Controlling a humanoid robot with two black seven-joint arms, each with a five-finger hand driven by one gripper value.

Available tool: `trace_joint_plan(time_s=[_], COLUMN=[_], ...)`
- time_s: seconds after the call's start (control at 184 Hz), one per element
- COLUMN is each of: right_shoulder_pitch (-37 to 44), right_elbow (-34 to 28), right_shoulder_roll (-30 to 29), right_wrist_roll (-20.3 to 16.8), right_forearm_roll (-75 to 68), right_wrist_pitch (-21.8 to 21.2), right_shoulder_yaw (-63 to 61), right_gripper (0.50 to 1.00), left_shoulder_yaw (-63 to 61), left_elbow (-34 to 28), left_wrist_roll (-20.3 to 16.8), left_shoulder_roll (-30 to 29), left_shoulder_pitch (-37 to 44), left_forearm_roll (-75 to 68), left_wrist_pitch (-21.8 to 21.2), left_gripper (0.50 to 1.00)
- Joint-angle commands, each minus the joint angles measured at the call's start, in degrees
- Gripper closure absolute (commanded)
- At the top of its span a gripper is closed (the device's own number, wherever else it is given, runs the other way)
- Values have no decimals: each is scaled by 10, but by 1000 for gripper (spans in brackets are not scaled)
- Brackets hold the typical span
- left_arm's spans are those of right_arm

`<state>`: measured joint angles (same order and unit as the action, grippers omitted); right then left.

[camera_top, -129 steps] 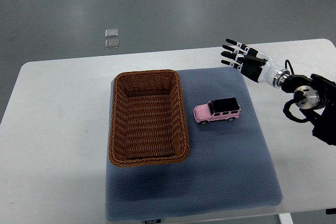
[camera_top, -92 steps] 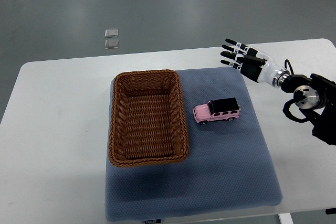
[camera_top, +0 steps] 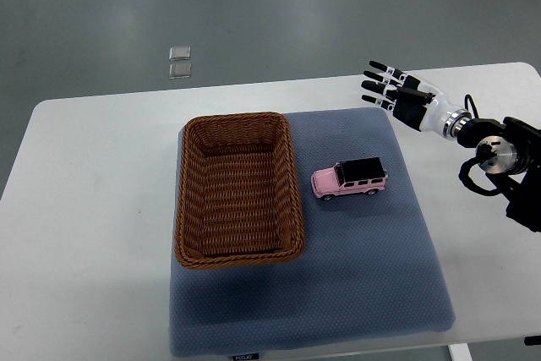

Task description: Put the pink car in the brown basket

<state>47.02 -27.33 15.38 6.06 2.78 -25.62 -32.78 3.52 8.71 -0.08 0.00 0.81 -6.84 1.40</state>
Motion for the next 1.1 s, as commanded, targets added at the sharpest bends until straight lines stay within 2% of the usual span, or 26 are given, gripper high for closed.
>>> trace_joint_plan(time_s=[0.0,0.401,0.542,0.743,0.84,0.927,0.997,1.095], right_shoulder_pitch=[1,3,4,4,4,6,16,21], right_elbow=[0,-4,-4,-6,-6,-7,-7,-7], right_shoulder_roll=[0,2,3,4,12,14,17,26], right_wrist_roll=[0,1,1,1,2,28,66,88], right_forearm_roll=[0,7,7,8,50,120,177,245], right_wrist_pitch=[-4,-10,-29,-34,-39,-41,-42,-42], right_shoulder_yaw=[0,7,7,11,12,11,11,11], right_gripper=[574,574,574,574,576,576,579,579], left_shoulder_yaw=[0,0,0,0,0,0,0,0], left_elbow=[1,0,0,0,0,0,0,0], left_wrist_roll=[0,0,0,0,0,0,0,0], left_shoulder_roll=[0,0,0,0,0,0,0,0], left_shoulder_pitch=[0,0,0,0,0,0,0,0], left_forearm_roll=[0,0,0,0,0,0,0,0], left_wrist_pitch=[0,0,0,0,0,0,0,0], left_gripper=[500,500,500,500,500,500,500,500])
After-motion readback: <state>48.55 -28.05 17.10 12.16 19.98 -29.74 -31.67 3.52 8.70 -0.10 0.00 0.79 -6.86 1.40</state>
